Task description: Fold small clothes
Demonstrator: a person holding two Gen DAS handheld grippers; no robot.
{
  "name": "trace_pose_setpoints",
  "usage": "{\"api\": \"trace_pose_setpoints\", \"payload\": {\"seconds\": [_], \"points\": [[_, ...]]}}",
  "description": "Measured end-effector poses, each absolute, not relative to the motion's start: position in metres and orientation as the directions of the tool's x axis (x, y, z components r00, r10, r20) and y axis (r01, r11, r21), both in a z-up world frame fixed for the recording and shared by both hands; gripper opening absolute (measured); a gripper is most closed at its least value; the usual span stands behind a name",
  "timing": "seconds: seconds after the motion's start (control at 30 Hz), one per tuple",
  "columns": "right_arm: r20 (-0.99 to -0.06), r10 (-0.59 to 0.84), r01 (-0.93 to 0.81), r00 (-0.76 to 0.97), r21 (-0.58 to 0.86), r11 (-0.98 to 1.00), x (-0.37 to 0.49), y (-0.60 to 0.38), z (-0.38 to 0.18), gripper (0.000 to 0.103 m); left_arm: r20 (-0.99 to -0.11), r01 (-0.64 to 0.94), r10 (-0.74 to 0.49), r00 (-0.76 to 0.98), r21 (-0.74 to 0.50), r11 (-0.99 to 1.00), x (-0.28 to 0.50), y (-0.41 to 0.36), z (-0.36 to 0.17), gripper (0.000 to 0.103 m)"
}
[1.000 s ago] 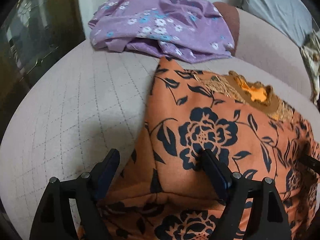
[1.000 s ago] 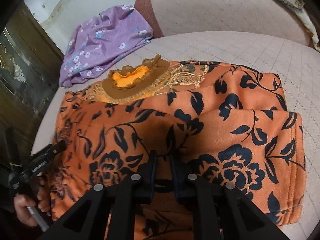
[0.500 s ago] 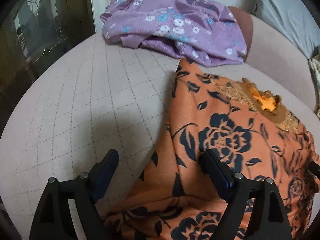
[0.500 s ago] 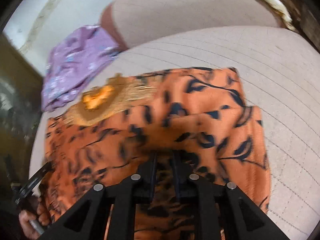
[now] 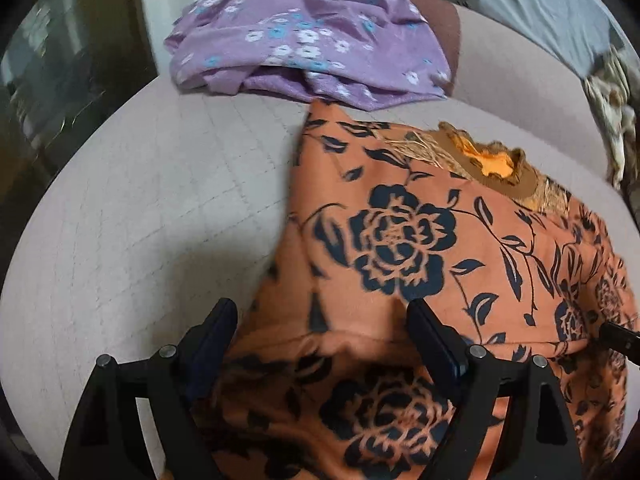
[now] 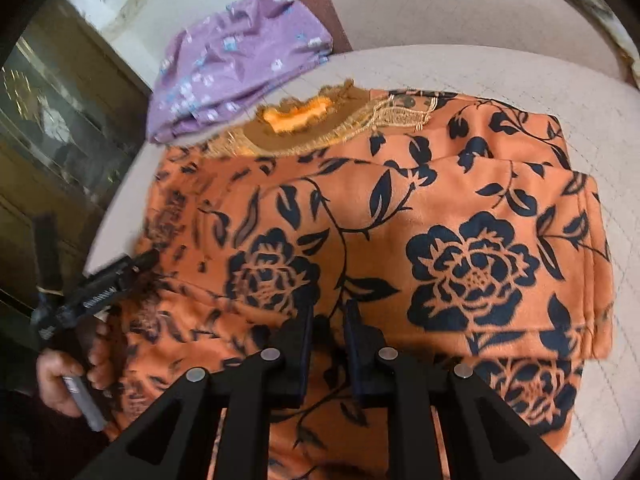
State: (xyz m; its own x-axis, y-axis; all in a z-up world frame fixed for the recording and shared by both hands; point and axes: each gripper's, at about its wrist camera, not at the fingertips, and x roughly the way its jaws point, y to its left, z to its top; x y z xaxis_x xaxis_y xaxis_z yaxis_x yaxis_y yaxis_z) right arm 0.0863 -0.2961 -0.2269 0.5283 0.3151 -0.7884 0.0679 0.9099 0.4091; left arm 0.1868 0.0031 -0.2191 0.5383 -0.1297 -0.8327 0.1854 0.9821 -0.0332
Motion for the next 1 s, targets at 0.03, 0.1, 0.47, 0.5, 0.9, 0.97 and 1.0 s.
{"api": "trace_pose_setpoints", "payload": {"seconds": [0.03,0.1,0.47,0.5,0.9,0.97,1.0], "points": [[-0.784,0.315,0.071,0.536,0.413,0.908,0.083,-0.299,-0.226,0.019,-0.831,0.176,-0.131,0.541,-0.041,0.984,0.184,0.008,-0.218,0.088],[-0.778,0.305,0.085,0.55,0.416,0.906,0.076,-0.307,-0.221,0.019,-0.823,0.152,-0.133,0.552,-0.057,0.987,0.175,0.019,-0.213,0.088],[-0.747,0.319,0.154,0.584,0.488,0.859,0.013,-0.338,-0.219,0.031,-0.8,0.066,-0.133,0.585,-0.117,0.991,0.112,0.085,-0.201,0.088],[-0.75,0.321,0.151,0.578,0.485,0.861,0.011,-0.336,-0.221,0.031,-0.797,0.064,-0.139,0.588,-0.125,0.99,0.105,0.088,-0.2,0.088],[-0.774,0.343,0.113,0.532,0.467,0.877,-0.01,-0.301,-0.23,0.031,-0.784,0.147,-0.069,0.617,0.029,0.989,0.049,0.069,-0.203,0.088],[-0.781,0.34,0.112,0.524,0.459,0.881,-0.014,-0.296,-0.232,0.031,-0.779,0.155,-0.057,0.624,0.052,0.986,0.041,0.066,-0.203,0.088],[-0.785,0.339,0.109,0.518,0.454,0.884,-0.016,-0.293,-0.233,0.031,-0.777,0.164,-0.056,0.628,0.061,0.985,0.036,0.063,-0.203,0.088]]}}
